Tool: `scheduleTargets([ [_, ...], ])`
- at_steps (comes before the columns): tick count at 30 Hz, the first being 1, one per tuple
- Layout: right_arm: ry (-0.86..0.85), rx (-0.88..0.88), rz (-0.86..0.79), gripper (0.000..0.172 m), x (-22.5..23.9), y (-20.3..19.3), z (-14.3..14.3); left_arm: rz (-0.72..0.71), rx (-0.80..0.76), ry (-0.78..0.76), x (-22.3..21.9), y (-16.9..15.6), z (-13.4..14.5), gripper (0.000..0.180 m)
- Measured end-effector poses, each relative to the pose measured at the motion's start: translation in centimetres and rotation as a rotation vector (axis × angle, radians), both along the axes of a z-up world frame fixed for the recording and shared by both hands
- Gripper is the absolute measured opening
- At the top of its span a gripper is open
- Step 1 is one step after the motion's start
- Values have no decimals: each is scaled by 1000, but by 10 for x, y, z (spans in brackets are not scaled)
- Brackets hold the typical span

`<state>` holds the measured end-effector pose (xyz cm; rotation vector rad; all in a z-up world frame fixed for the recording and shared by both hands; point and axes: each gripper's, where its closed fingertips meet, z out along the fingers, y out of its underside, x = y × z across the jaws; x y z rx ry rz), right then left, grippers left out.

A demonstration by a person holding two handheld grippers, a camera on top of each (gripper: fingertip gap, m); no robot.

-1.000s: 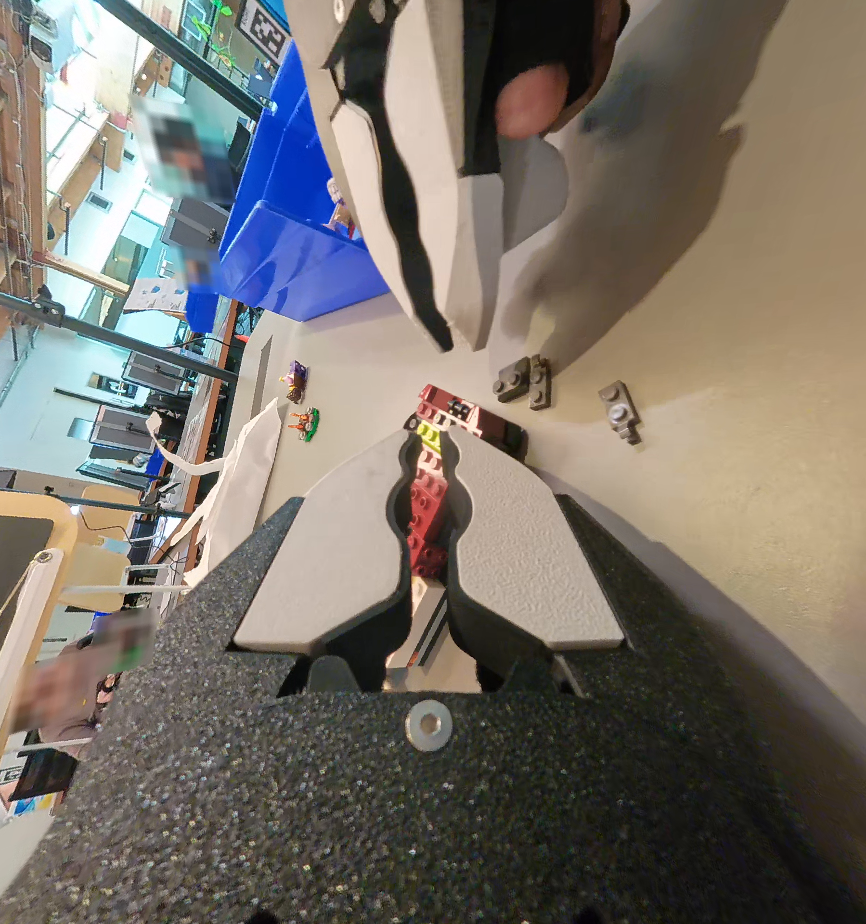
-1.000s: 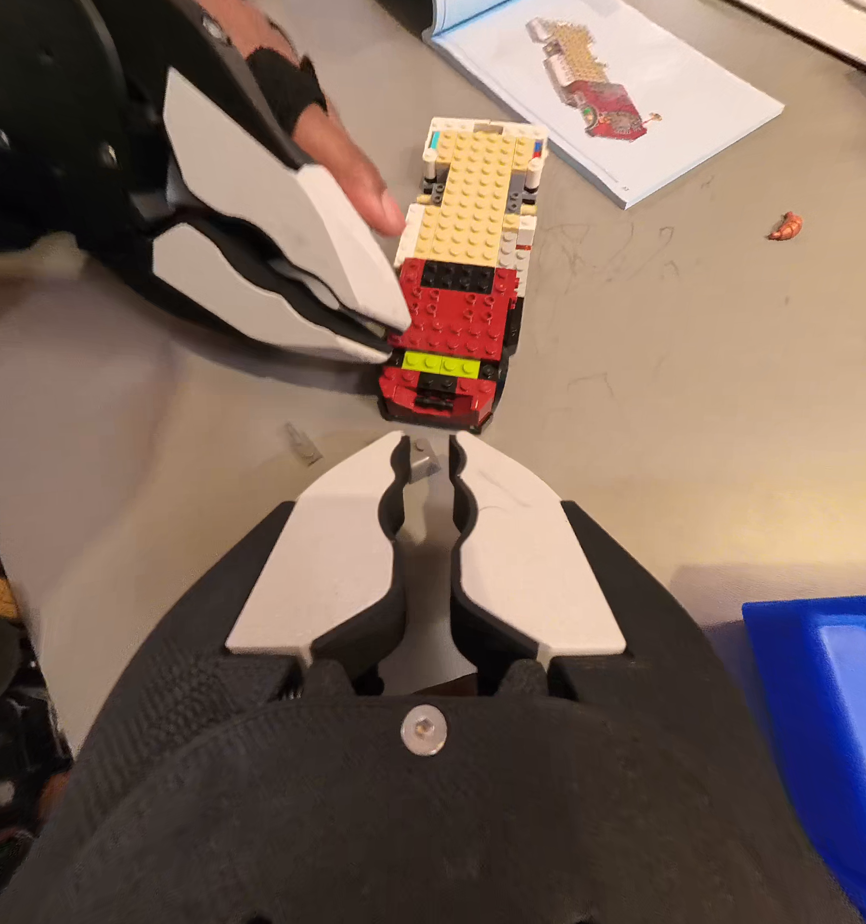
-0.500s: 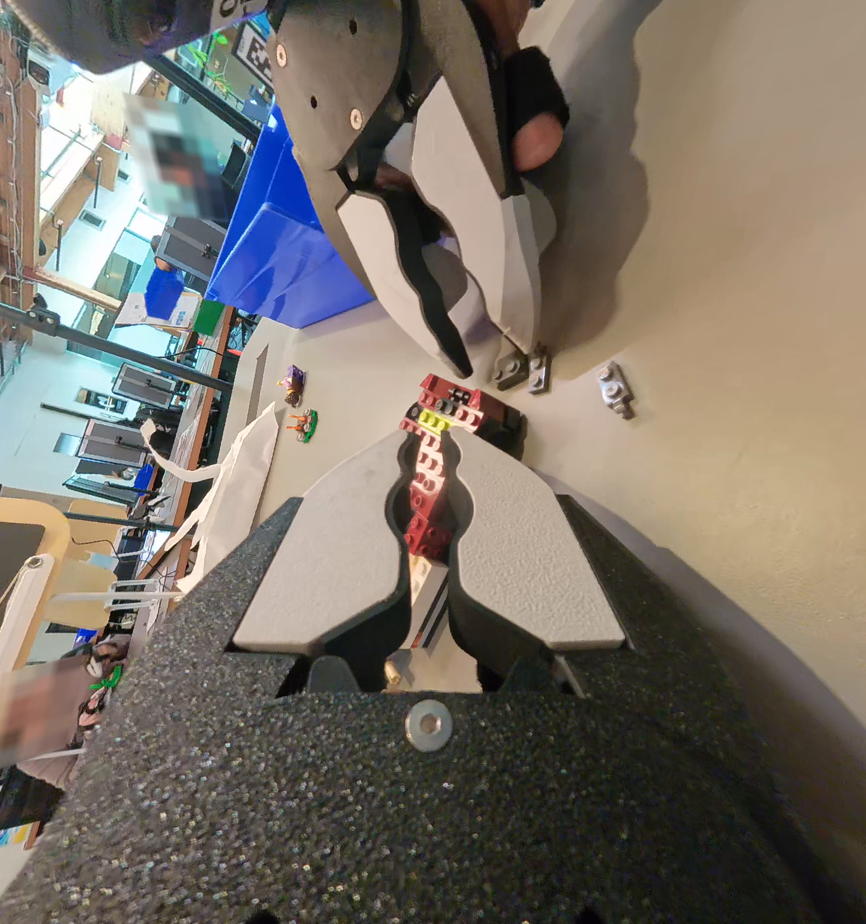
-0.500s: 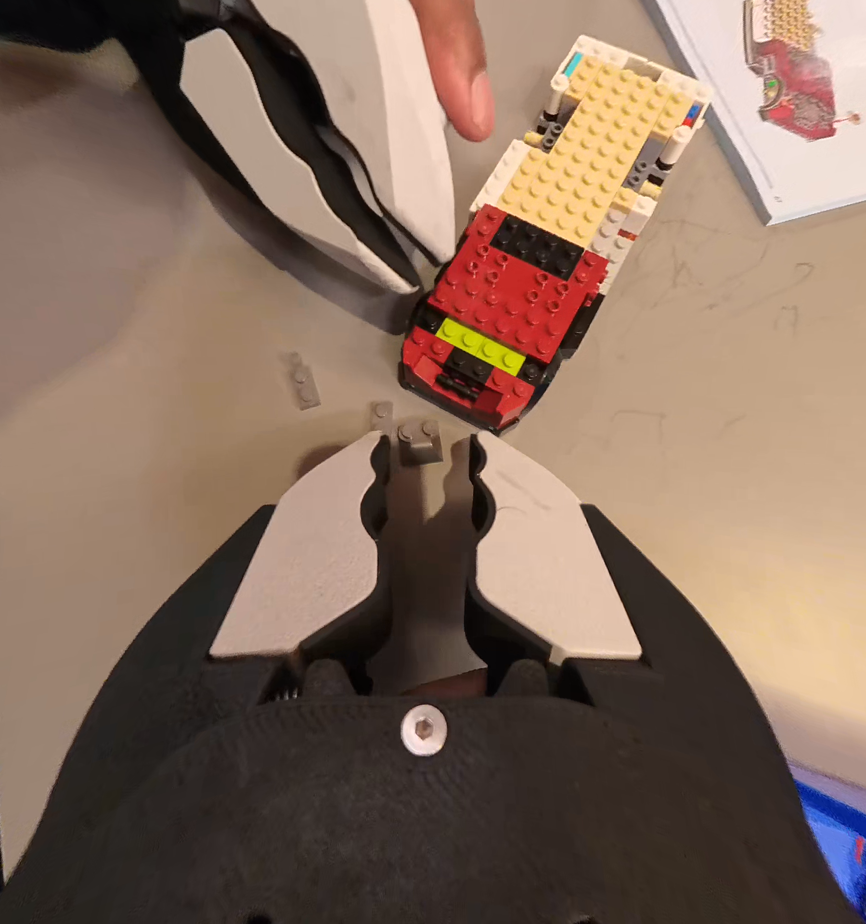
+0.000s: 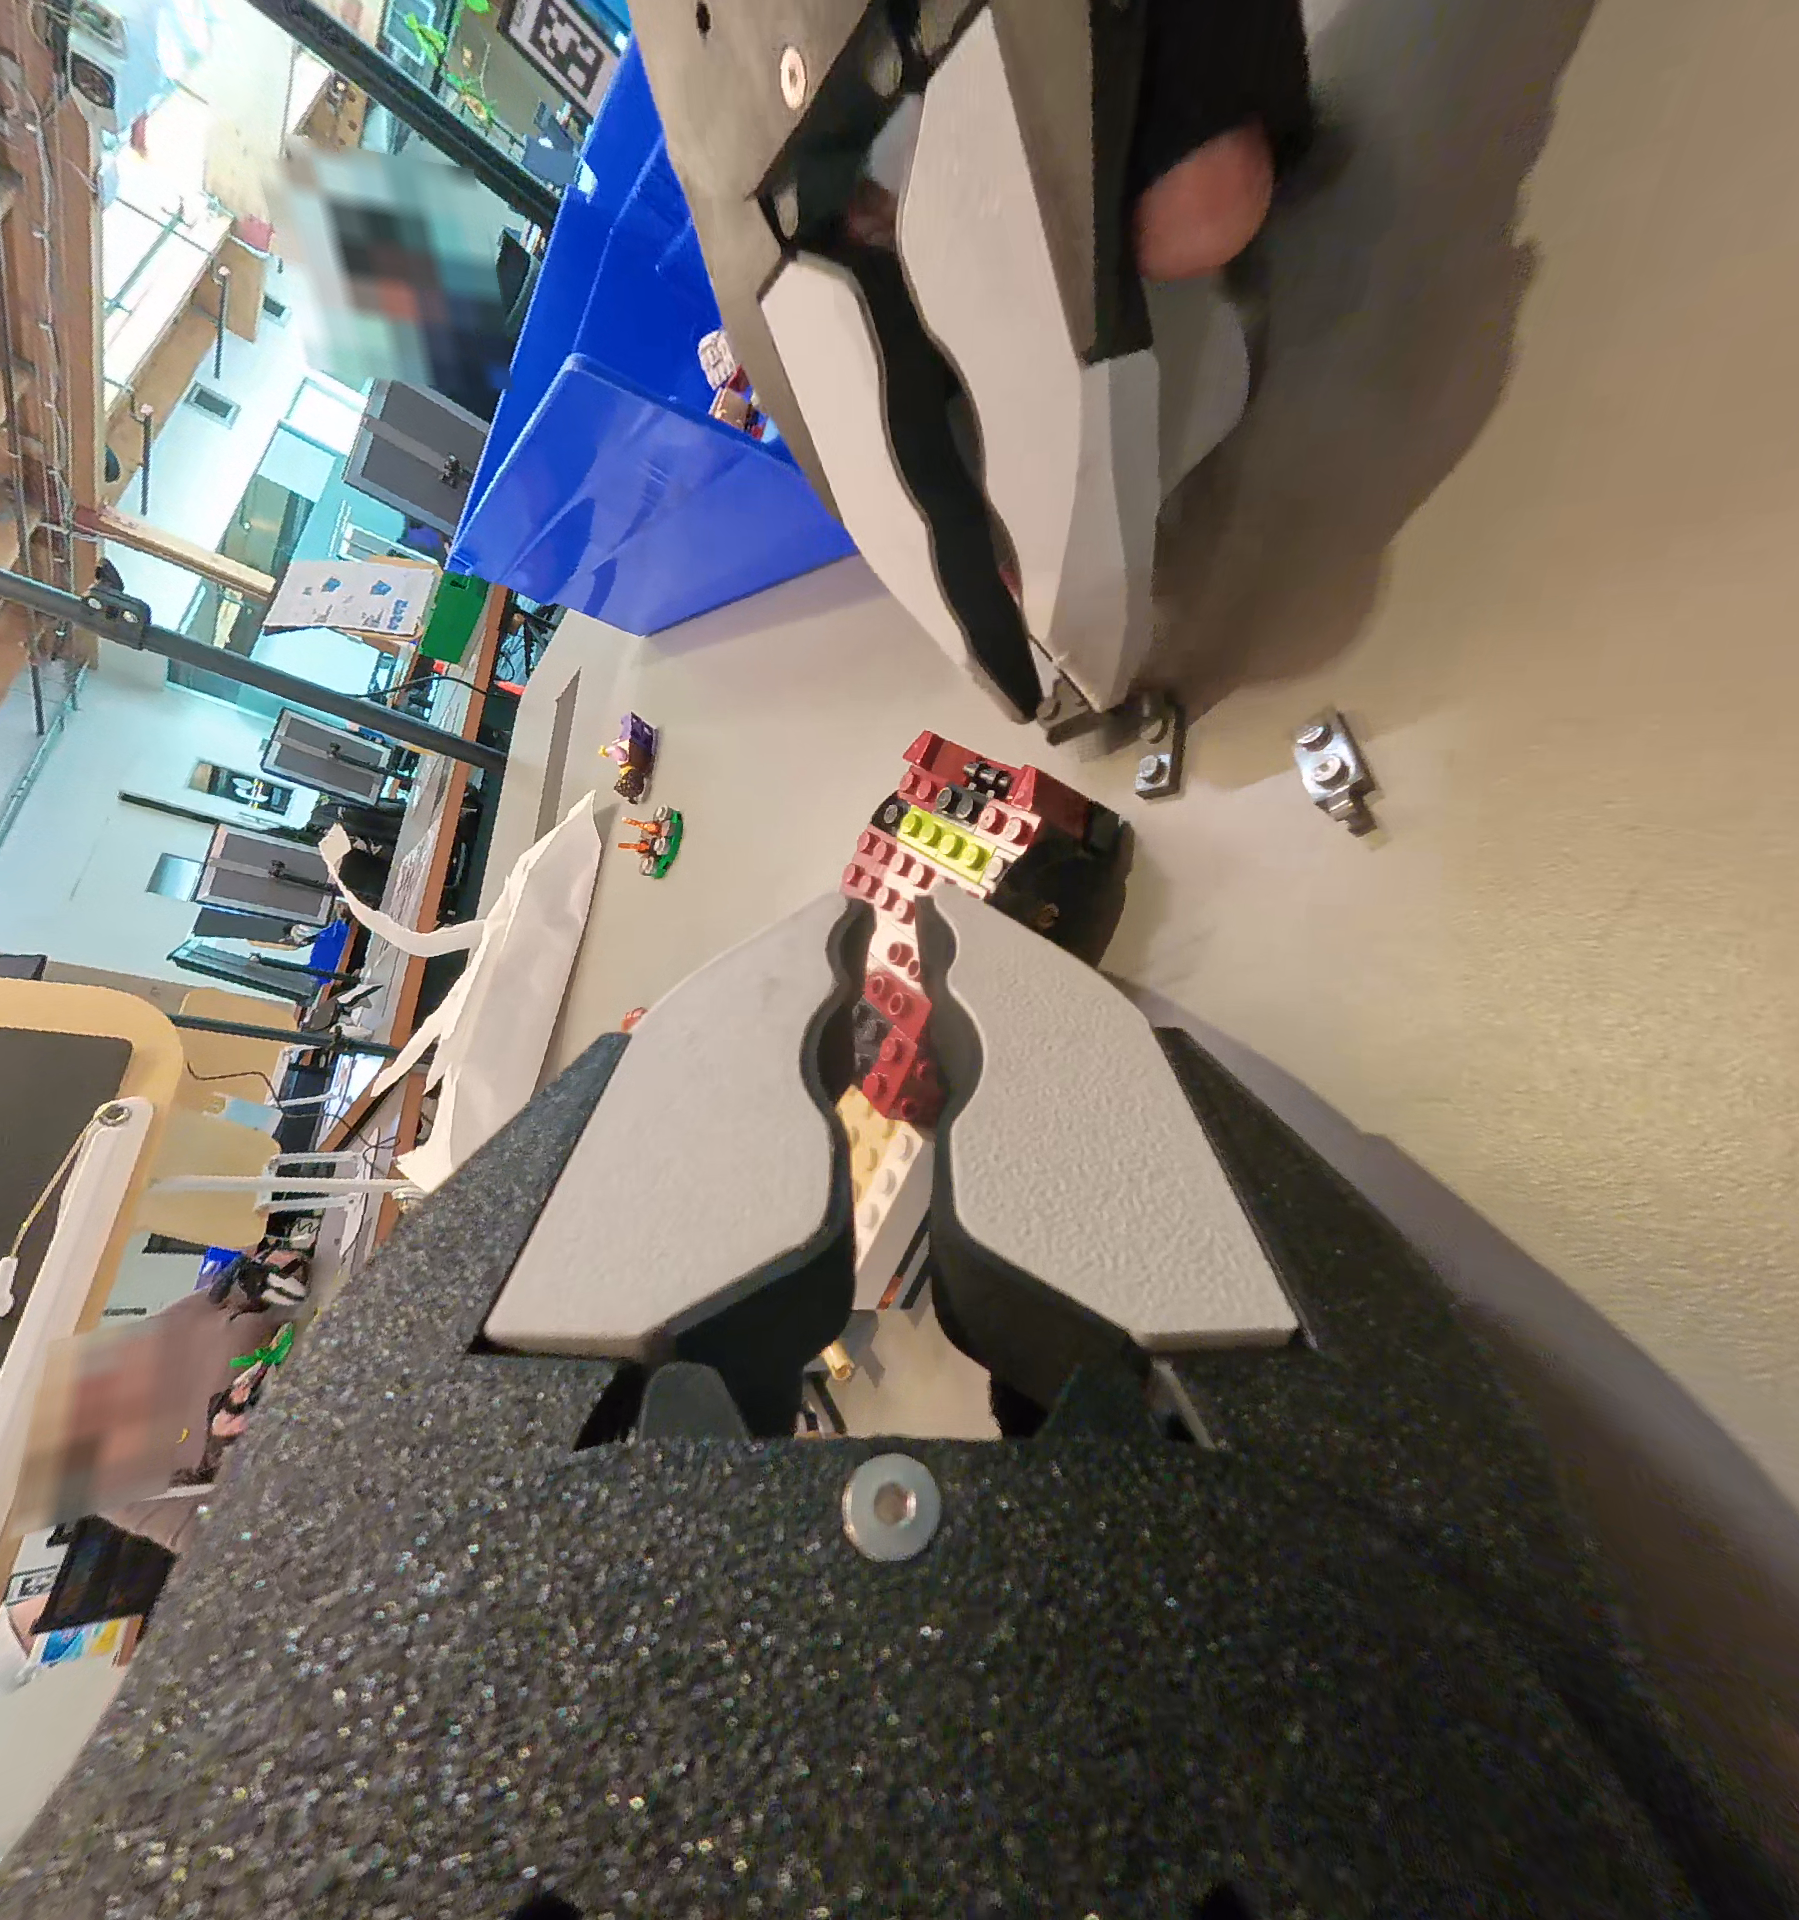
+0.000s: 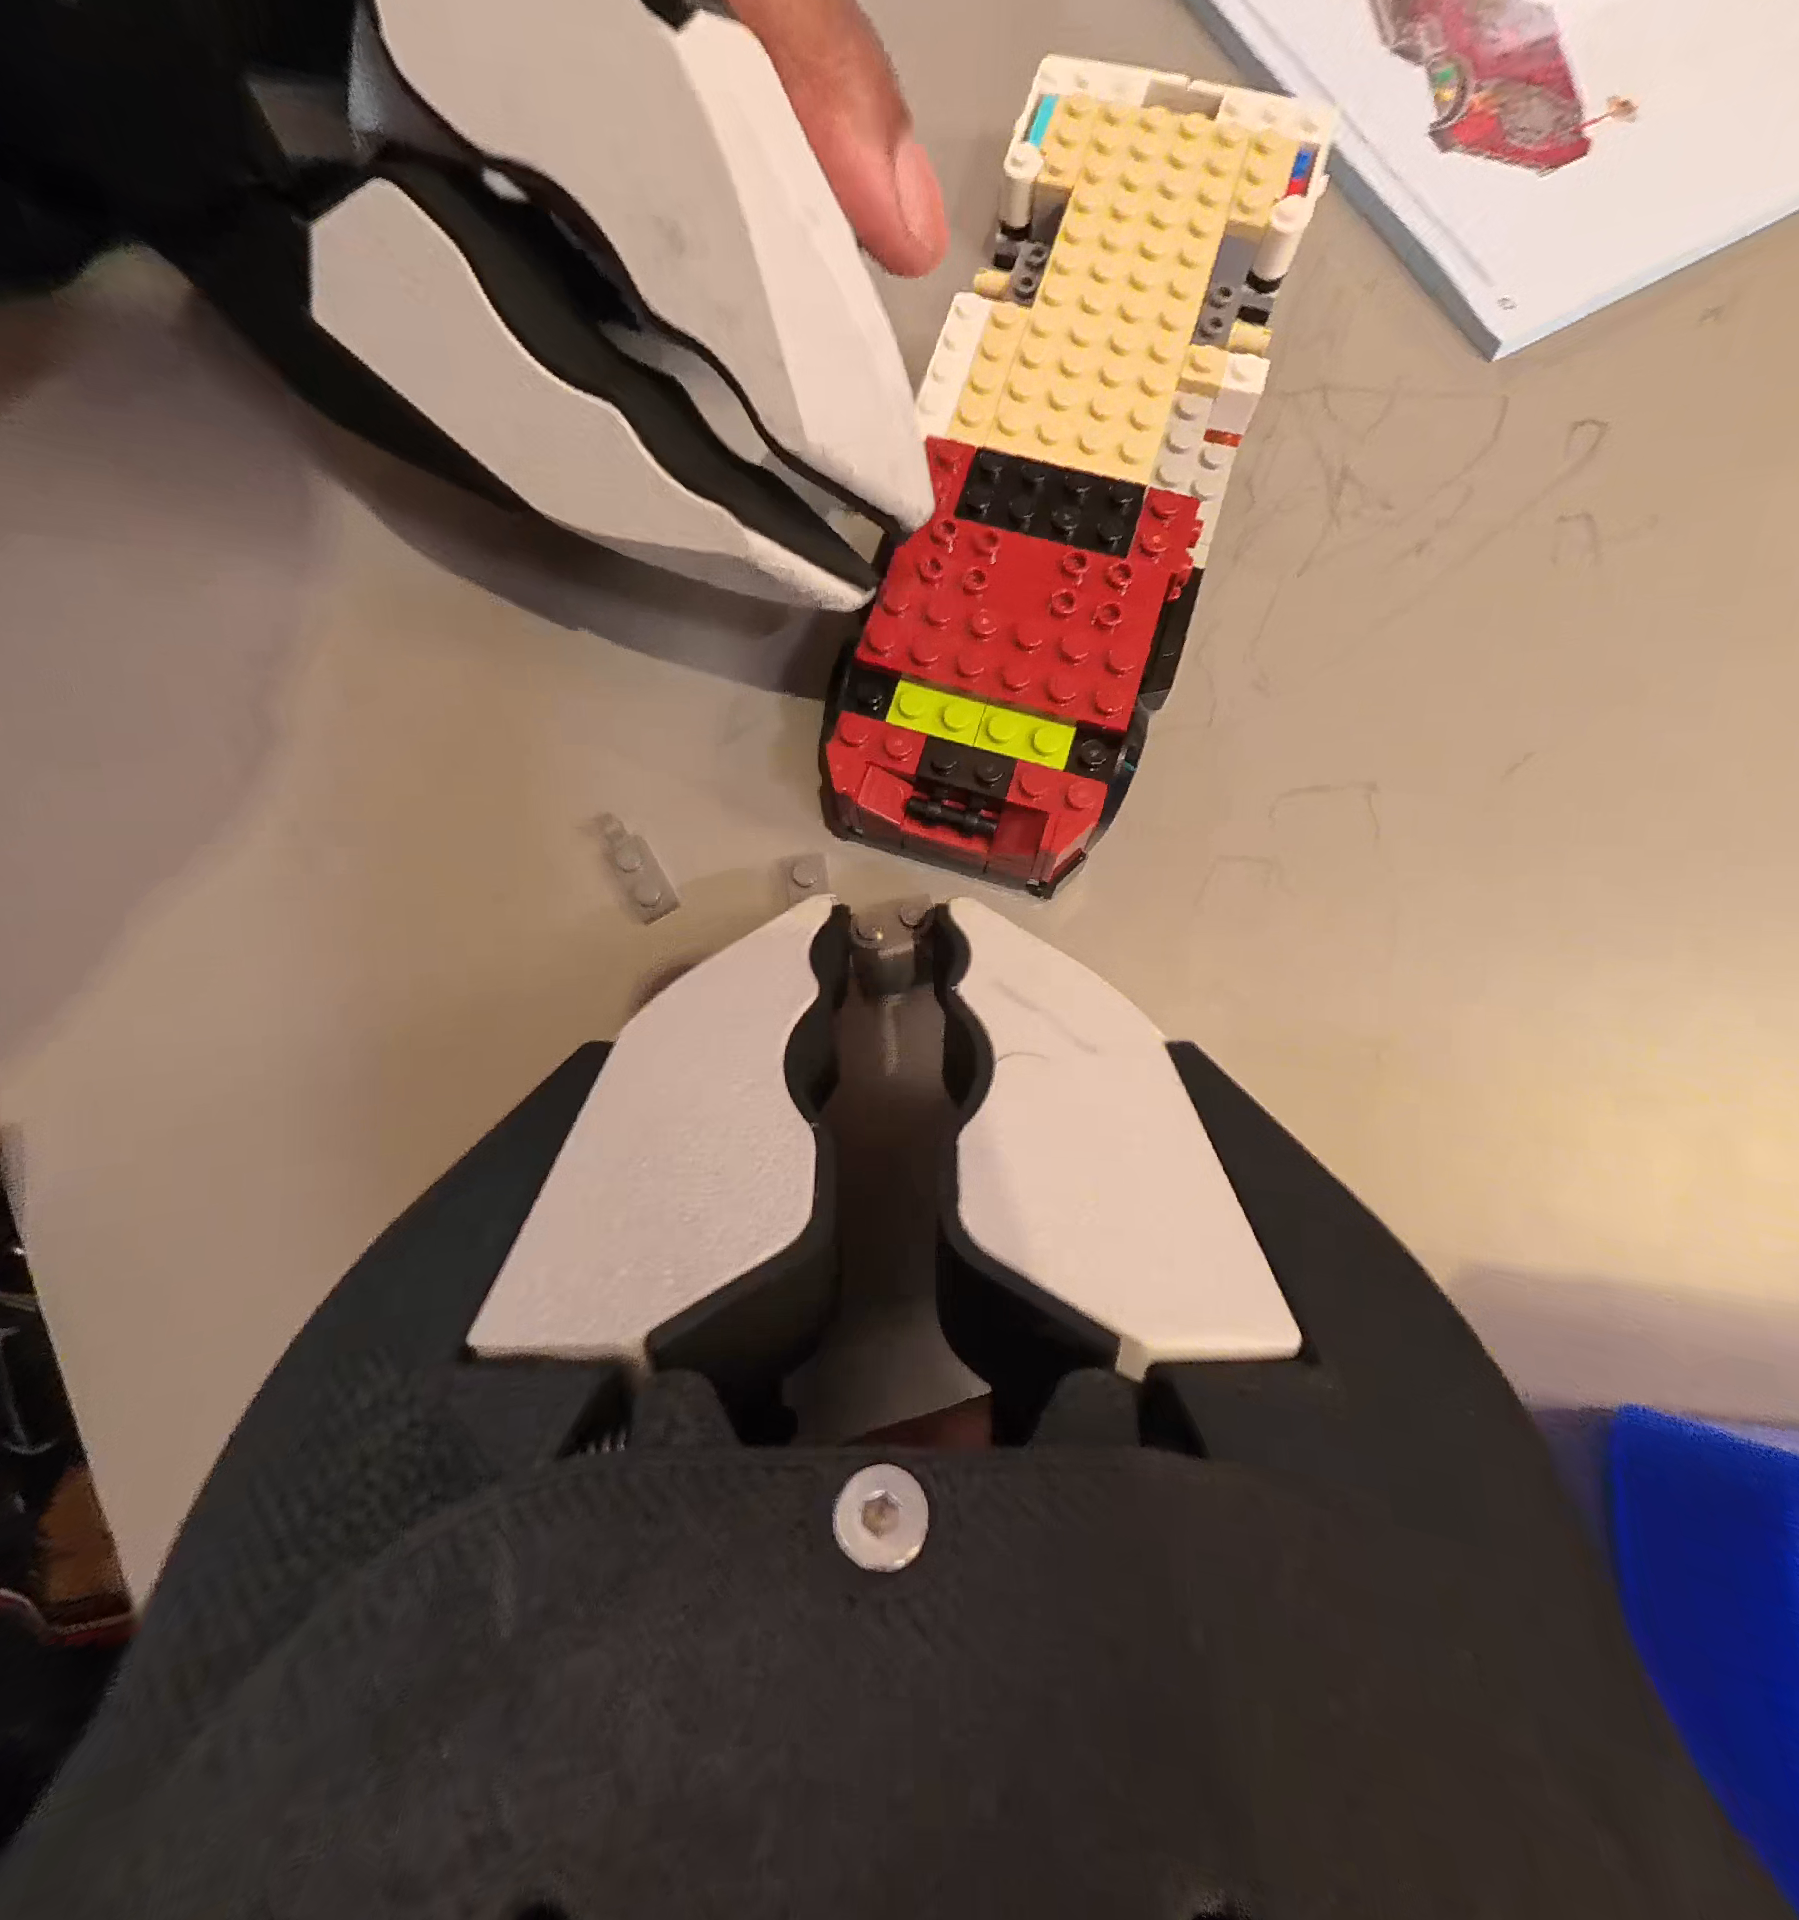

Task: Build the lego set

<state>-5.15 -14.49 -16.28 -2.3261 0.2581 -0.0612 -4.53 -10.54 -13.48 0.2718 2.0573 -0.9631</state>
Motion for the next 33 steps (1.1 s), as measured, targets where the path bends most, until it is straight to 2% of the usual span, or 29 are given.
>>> scheduleTargets([
  [7, -27, 115, -116, 15, 12, 11, 31, 53, -13, -18, 8, 5, 4, 9],
  [16, -4, 105, -157, 15, 20, 27, 26, 88, -25, -30, 12, 10, 7, 9],
  [27, 13, 93, -181, 18, 19, 29, 16, 86, -24, -24, 11, 11, 6, 9],
  [33, -35, 137, -171, 21, 19, 21, 25, 88, -22, -25, 11, 11, 5, 9],
])
